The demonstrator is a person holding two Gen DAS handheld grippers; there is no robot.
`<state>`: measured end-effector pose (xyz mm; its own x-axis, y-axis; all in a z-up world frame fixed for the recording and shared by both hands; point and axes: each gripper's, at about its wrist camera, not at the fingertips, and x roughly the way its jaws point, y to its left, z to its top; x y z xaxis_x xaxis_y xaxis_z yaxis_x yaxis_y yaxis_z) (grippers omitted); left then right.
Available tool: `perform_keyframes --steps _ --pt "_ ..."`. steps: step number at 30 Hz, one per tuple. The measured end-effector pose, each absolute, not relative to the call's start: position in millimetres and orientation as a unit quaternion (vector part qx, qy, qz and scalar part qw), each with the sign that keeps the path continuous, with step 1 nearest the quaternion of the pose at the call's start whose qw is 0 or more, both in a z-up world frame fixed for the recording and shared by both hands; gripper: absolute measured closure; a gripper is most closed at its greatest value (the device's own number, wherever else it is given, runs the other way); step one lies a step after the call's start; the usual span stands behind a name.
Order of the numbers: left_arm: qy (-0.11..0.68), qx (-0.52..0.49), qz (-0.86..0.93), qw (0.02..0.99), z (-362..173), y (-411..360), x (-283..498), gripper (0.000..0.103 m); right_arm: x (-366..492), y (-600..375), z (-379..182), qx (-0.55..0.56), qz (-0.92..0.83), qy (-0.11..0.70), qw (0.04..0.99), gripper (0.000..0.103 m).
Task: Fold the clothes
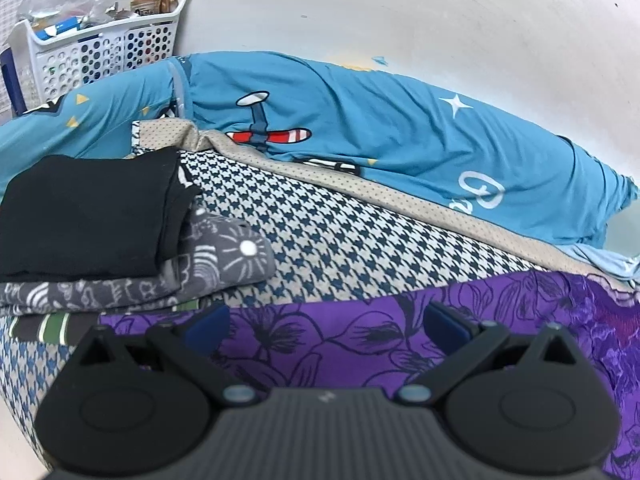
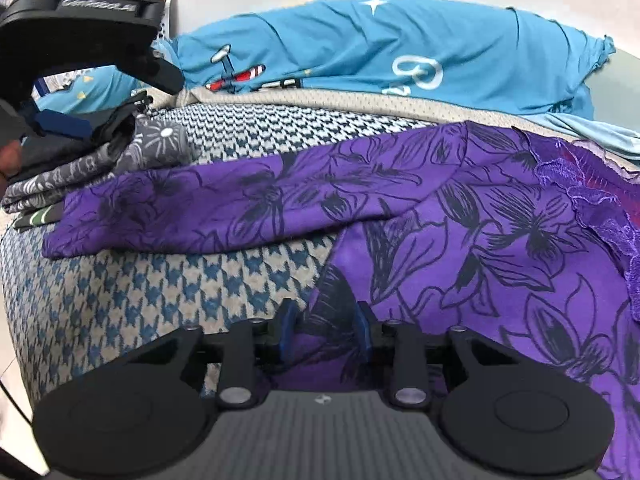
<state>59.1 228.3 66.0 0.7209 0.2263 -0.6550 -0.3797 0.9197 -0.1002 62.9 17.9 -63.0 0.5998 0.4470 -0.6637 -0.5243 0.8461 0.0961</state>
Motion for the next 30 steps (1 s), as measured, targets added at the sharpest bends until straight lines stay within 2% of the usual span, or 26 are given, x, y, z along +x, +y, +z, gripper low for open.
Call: perform_keyframes --steps 4,7,16,21,25,30 --pt "0.341 -0.107 0.157 0.921 64 221 63 0.000 55 32 -63 -0.084 0.297 0.346 0.886 0.076" --pt "0.346 -0.099 0.151 0.921 62 214 66 0.000 59 23 -58 -0.054 0.307 0.361 0.879 0.076" --pt "0.359 -0.081 0.126 0.921 52 184 70 0.000 49 -30 -33 0.000 0.294 0.378 0.878 0.076" --pt "0.367 -0.060 0.098 0.923 44 156 74 0.000 44 -70 -20 -0.014 0.276 0.367 0.888 0.076" --pt "0.371 -0.047 0.071 0.925 37 132 80 0.000 50 -99 -23 -0.020 0.250 0.368 0.896 0.075" --pt "0.375 -0.044 0.053 0.924 28 109 93 0.000 57 -125 -33 0.024 0.225 0.376 0.899 0.075"
